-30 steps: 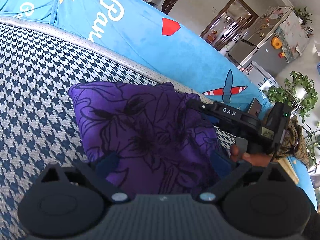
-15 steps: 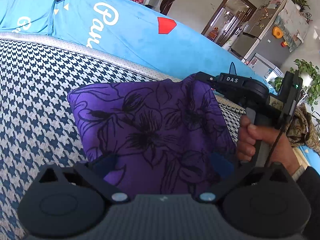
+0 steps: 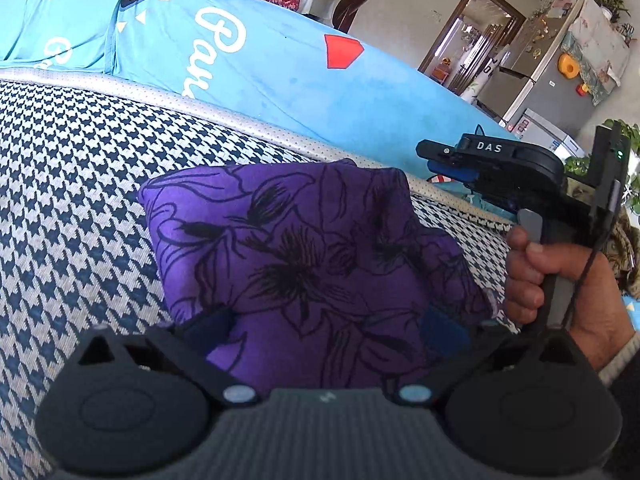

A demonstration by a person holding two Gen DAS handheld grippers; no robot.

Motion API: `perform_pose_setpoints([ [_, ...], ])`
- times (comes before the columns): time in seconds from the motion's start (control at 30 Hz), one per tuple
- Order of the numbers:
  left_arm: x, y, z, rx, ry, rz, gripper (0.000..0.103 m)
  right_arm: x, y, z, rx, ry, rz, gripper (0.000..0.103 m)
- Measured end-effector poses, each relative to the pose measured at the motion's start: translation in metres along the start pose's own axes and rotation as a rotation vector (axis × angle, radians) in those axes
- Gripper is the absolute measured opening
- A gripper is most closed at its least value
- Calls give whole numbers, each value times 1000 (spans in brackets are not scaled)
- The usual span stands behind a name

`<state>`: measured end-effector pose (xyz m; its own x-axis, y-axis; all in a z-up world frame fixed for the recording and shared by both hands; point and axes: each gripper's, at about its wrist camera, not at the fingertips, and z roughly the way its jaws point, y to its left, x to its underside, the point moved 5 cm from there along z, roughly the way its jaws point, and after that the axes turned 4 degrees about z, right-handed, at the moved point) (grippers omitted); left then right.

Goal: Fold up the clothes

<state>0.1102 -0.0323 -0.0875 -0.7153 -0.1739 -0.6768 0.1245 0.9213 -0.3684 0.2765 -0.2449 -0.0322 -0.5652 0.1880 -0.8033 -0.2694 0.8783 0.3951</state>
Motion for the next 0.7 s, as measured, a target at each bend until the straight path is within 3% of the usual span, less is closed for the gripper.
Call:
perform_pose_setpoints([
  [0.07,-2,-1,2,-10,1,8,103,6,12,3,-41,54,-26,20],
  [0.27,0,-5,6,-42,14,61,103,36,27,26,-37,182,-77,20],
  [0.6,11,-11,5,-99,16,172,103,52,27,66,-18,159,-81,20],
  [0.7,15,-10,13,-138,48,189,103,55,22,76,-12,148,-56,19],
])
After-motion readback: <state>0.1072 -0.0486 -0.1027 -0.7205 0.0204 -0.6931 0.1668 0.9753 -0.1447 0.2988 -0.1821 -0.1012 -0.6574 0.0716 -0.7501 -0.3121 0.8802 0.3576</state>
